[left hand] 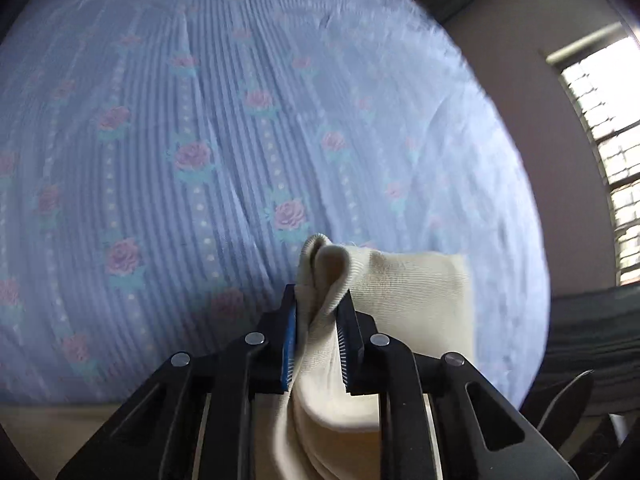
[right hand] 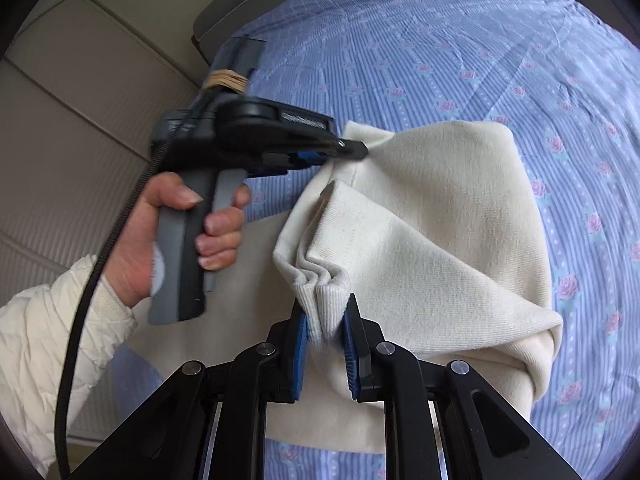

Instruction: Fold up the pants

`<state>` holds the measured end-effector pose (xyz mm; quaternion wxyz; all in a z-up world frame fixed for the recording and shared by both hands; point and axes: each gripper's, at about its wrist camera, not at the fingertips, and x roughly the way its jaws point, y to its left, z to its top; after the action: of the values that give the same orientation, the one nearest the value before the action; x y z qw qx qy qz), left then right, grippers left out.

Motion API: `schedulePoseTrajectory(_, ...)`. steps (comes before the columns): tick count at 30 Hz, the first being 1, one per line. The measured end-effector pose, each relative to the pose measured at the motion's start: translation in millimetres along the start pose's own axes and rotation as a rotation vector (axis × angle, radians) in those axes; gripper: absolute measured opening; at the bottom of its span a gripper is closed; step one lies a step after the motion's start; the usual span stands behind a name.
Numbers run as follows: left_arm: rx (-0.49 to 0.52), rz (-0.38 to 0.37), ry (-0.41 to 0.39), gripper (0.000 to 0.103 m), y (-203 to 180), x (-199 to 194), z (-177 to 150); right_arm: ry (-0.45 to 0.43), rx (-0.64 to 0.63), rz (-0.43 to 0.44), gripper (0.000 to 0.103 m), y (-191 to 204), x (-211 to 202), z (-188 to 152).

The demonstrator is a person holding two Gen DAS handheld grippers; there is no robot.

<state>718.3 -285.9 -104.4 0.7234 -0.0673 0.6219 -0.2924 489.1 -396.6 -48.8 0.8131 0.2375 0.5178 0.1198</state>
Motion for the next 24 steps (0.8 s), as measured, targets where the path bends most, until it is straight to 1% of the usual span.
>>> schedulePoseTrajectory(2, -0.003, -0.043, -0.035, 0.018, -4, -29, -4, -0.011, -0.026, 0.002, 0.018, 13, -11, -2)
schedulePoseTrajectory(3, -0.001, -0.05, -0.058, 0.018, -6, -47, -9, -0.011, -0.041, 0.005, 0.018, 22, -16, -4)
schedulePoseTrajectory(5, 0.015, -0.043, -0.101, 0.018, -10, -82, -19, 0.0, -0.088, 0.019, 0.018, 49, -26, -11)
schedulePoseTrajectory(6, 0.018, -0.04, -0.119, 0.018, -10, -95, -26, 0.003, -0.121, 0.009, 0.018, 63, -28, -15)
schedulePoseTrajectory(7, 0.02, -0.034, -0.136, 0.018, -7, -111, -33, 0.004, -0.161, 0.005, 0.018, 79, -30, -20)
schedulePoseTrajectory(9, 0.023, -0.017, -0.145, 0.018, 5, -133, -47, 0.029, -0.21, 0.037, 0.018, 110, -25, -33)
schedulePoseTrajectory(11, 0.009, 0.008, -0.139, 0.018, 32, -151, -57, 0.066, -0.221, 0.068, 0.018, 129, -11, -43)
schedulePoseTrajectory(13, -0.022, 0.031, -0.121, 0.018, 61, -161, -73, 0.094, -0.238, 0.076, 0.018, 147, 7, -53)
schedulePoseTrajectory(15, -0.088, 0.042, -0.103, 0.018, 97, -163, -92, 0.13, -0.234, 0.098, 0.018, 159, 29, -63)
schedulePoseTrajectory(17, -0.144, 0.04, -0.081, 0.018, 132, -160, -112, 0.169, -0.232, 0.098, 0.018, 171, 51, -77)
schedulePoseTrajectory(20, -0.2, 0.021, -0.063, 0.018, 174, -151, -139, 0.206, -0.257, 0.04, 0.018, 183, 82, -95)
schedulePoseTrajectory(22, -0.213, 0.002, -0.066, 0.018, 188, -145, -148, 0.237, -0.252, 0.005, 0.018, 188, 98, -105)
schedulePoseTrajectory(24, -0.212, -0.009, -0.075, 0.018, 200, -146, -156, 0.249, -0.269, -0.035, 0.018, 194, 111, -110)
